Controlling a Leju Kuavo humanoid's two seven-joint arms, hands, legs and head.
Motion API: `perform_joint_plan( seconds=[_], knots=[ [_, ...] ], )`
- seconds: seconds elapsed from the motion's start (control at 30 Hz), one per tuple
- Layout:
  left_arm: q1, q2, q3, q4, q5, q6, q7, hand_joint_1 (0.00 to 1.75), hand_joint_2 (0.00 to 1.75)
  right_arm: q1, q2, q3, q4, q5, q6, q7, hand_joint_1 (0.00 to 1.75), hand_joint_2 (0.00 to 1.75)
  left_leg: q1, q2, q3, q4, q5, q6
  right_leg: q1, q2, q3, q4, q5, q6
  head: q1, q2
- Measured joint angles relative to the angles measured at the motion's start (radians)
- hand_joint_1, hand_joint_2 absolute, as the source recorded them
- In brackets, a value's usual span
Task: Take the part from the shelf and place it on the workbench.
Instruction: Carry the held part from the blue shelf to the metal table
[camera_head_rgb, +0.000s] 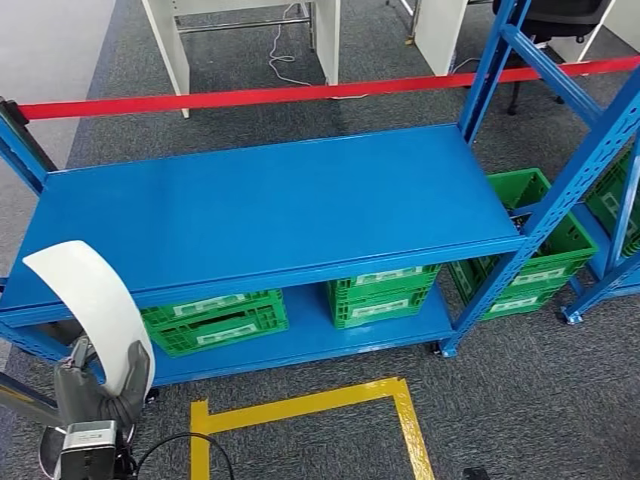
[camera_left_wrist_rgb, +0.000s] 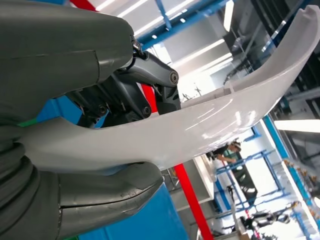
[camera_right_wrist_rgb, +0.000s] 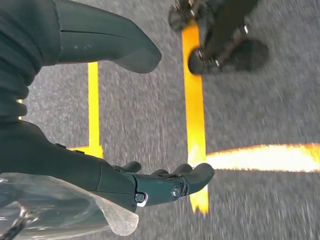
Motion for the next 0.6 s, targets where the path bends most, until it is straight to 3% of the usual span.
perform_joint_plan(
  seconds=[0.07,0.17,0.2,0.23,0.27,0.3,0.33,0.4,0.43,0.5,0.53,0.6],
  knots=[
    [-0.001,-0.003,-0.005,0.002,0.002,0.007,0.0,1.75,1.75,0.001,-0.005,-0.002,0.0,0.006,0.004,0.001,0.0,1.75,0.005,0.004,-0.015,-0.012,0.025,0.01,0.001,0.001,-0.018,0.024,-0.037,0.011,0.004,0.0],
    [-0.001,-0.005,-0.013,0.009,0.003,0.01,0.0,1.75,1.75,0.0,-0.009,-0.002,0.0,0.009,0.006,0.002,0.0,1.75,0.005,0.009,-0.052,-0.014,0.055,0.018,0.0,0.0,-0.063,0.181,-0.165,0.02,0.009,0.0],
    [0.0,-0.005,-0.015,0.012,0.003,0.011,0.0,1.75,1.75,0.0,-0.011,-0.002,0.0,0.011,0.006,0.002,0.0,1.75,0.004,0.01,-0.065,-0.011,0.064,0.017,0.0,-0.001,-0.067,0.232,-0.18,0.023,0.009,0.0],
    [0.0,-0.005,-0.016,0.014,0.005,0.013,0.0,1.75,1.75,0.0,-0.012,-0.002,0.0,0.014,0.008,0.002,0.0,1.75,0.004,0.012,-0.079,-0.008,0.072,0.017,0.0,-0.001,-0.06,0.258,-0.172,0.025,0.009,0.0],
    [0.0,-0.005,-0.019,0.016,0.007,0.015,0.0,1.75,1.75,0.0,-0.013,-0.002,0.0,0.017,0.01,0.002,0.0,1.75,0.004,0.012,-0.092,-0.002,0.079,0.015,0.0,-0.001,-0.037,0.249,-0.145,0.026,0.009,0.0],
    [0.0,-0.004,-0.02,0.017,0.009,0.018,0.0,1.75,1.75,0.0,-0.014,-0.002,0.0,0.021,0.012,0.001,0.0,1.75,0.004,0.013,-0.105,0.004,0.084,0.013,-0.001,-0.002,0.004,0.204,-0.115,0.027,0.009,0.0],
    [0.001,-0.004,-0.021,0.018,0.01,0.02,0.0,1.75,1.75,-0.001,-0.014,-0.002,0.0,0.025,0.014,0.001,0.0,1.75,0.003,0.013,-0.116,0.012,0.088,0.009,-0.002,-0.003,0.055,0.135,-0.103,0.028,0.009,0.0],
    [0.002,-0.004,-0.022,0.018,0.013,0.025,-0.001,1.75,1.75,-0.003,-0.015,-0.002,0.0,0.031,0.017,0.001,0.0,1.75,0.001,0.013,-0.132,0.028,0.097,0.0,-0.001,-0.002,0.145,0.006,-0.113,0.023,0.009,0.0],
    [0.003,-0.004,-0.022,0.018,0.015,0.028,-0.002,1.75,1.75,-0.004,-0.016,-0.002,0.0,0.034,0.018,0.001,0.0,1.75,-0.001,0.013,-0.136,0.033,0.103,-0.004,0.001,-0.001,0.164,-0.026,-0.127,0.018,0.009,0.0],
    [0.008,-0.004,-0.022,0.018,0.019,0.032,-0.003,1.75,1.75,-0.002,-0.016,-0.002,0.0,0.042,0.02,0.002,0.0,1.75,-0.001,0.012,-0.144,0.038,0.113,-0.014,0.001,-0.002,0.158,-0.036,-0.125,0.004,0.01,0.0],
    [0.011,-0.003,-0.022,0.018,0.02,0.035,-0.003,1.75,1.75,-0.001,-0.016,-0.002,0.0,0.045,0.02,0.002,0.0,1.75,0.0,0.01,-0.149,0.045,0.103,-0.02,-0.001,-0.004,0.148,-0.037,-0.118,-0.004,0.009,0.0],
    [0.022,-0.002,-0.022,0.017,0.021,0.038,-0.004,1.75,1.75,0.0,-0.016,-0.001,0.001,0.05,0.021,0.003,0.0,1.75,0.003,0.005,-0.166,0.103,0.031,-0.032,-0.004,-0.008,0.124,-0.039,-0.101,-0.023,0.006,0.0]
  ],
)
